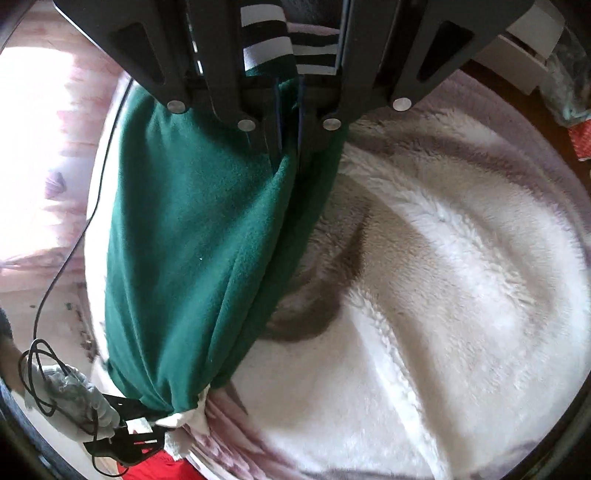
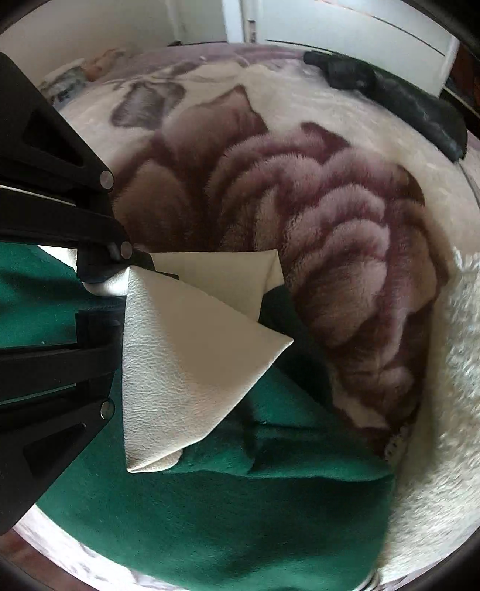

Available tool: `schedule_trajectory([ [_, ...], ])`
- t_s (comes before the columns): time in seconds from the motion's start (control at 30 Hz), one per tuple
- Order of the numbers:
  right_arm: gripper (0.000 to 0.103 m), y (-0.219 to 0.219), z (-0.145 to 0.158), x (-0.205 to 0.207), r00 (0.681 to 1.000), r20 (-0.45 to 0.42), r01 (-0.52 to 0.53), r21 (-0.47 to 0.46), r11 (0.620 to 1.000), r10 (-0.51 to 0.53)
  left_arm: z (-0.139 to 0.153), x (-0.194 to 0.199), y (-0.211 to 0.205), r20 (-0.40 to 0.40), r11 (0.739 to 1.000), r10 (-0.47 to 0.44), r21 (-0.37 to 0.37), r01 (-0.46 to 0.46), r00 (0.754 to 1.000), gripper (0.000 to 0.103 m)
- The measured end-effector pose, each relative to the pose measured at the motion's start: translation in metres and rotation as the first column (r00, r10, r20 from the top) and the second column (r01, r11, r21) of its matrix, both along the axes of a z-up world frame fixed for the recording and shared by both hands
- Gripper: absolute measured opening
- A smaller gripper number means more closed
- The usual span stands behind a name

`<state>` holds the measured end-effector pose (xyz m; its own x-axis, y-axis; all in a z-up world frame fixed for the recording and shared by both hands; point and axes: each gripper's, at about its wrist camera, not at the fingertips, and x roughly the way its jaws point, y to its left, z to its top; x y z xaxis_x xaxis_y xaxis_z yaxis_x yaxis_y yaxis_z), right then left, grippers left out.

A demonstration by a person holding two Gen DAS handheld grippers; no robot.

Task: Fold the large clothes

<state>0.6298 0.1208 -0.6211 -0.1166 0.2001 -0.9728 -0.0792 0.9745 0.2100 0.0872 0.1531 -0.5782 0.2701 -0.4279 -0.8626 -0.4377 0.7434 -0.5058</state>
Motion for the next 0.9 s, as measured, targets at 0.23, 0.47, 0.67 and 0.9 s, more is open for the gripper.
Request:
schedule_trajectory([
  [0.23,0.061,-0.044,0.056,-0.032,0.994,-0.110,0.060,0.320,0.946,-0.026,0.005,-0.037,0.034,-0.070,0.968,0.120,-0.216,-0.132,0.990,0.041],
  [0.47,0.076,-0.166,0.097,-0.181,1.000,-0.016,0.007,0.282,0.959,-0.003,0.017,-0.048,0.004,-0.093,0.967,0.061,-0.243,-0.082,0.994,0.062],
  [0.67,0.076,-0.251,0.017,-0.353,0.951,-0.282,0.206,0.266,0.942,-0.128,0.016,-0.040,-0.025,-0.092,0.996,0.041,-0.076,-0.048,0.995,0.004],
  [0.9,0.041,-0.258,-0.041,-0.462,0.862,-0.433,0.415,0.309,0.856,-0.262,0.042,-0.043,-0.016,-0.036,0.999,0.025,0.029,-0.024,0.999,0.003],
])
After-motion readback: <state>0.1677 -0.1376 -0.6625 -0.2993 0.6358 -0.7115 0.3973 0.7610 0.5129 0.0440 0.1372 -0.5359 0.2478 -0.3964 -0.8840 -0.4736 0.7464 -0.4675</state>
